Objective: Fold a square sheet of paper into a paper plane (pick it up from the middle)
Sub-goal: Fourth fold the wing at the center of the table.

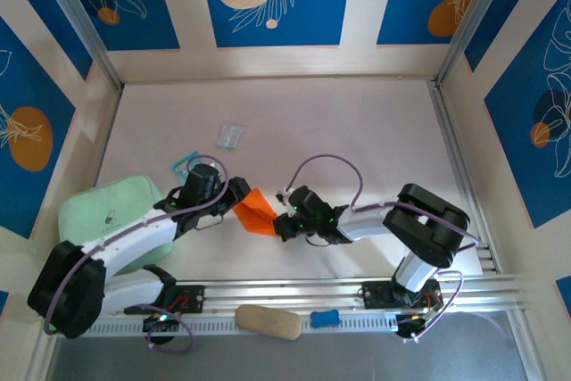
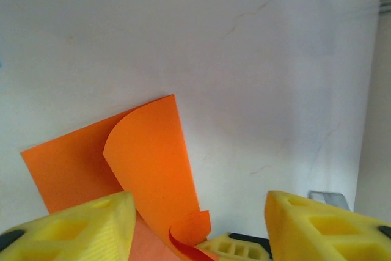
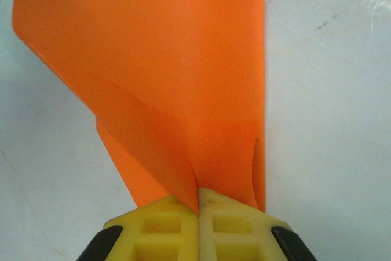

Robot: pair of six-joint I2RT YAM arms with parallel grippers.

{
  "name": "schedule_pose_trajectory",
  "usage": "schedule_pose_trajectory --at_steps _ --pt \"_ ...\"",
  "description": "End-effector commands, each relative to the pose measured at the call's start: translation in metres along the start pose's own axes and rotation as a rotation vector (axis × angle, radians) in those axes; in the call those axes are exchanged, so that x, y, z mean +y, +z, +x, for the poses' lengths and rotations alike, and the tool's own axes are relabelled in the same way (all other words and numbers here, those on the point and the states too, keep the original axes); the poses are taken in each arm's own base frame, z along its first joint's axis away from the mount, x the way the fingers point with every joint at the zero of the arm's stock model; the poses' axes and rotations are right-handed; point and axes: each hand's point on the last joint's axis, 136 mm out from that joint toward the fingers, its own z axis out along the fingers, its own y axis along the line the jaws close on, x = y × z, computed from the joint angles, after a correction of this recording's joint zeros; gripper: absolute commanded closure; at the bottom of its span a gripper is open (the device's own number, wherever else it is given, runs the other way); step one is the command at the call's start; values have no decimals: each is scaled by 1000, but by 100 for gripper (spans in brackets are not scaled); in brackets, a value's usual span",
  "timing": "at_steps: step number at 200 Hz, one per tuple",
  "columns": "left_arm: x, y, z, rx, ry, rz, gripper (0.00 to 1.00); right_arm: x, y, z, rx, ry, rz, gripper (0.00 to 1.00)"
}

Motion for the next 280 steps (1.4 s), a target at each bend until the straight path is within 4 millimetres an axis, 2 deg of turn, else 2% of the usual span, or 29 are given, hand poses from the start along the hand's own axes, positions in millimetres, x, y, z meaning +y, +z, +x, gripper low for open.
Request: schedule_pose_trajectory --at_steps 1,30,57,102,151,190,242,280 --pt "12 -4 1 -13 -9 -21 54 -1 1 13 63 103 -35 94" --pt "6 -1 10 20 -11 51 81 -3 1 13 96 207 -63 94" --pt "-1 4 23 64 2 139 93 -6 0 14 89 255 -61 94" --pt "-20 19 47 172 40 251 98 -8 3 15 95 293 -63 94" --pt "-32 43 58 229 52 283 97 -11 1 17 100 327 -60 92" --pt "-23 62 59 223 19 249 98 -6 -1 13 104 326 -82 88" --pt "-12 66 59 221 16 195 99 -2 -7 2 98 330 -116 83" --pt "-7 69 60 228 28 164 99 2 -7 1 118 341 -149 85"
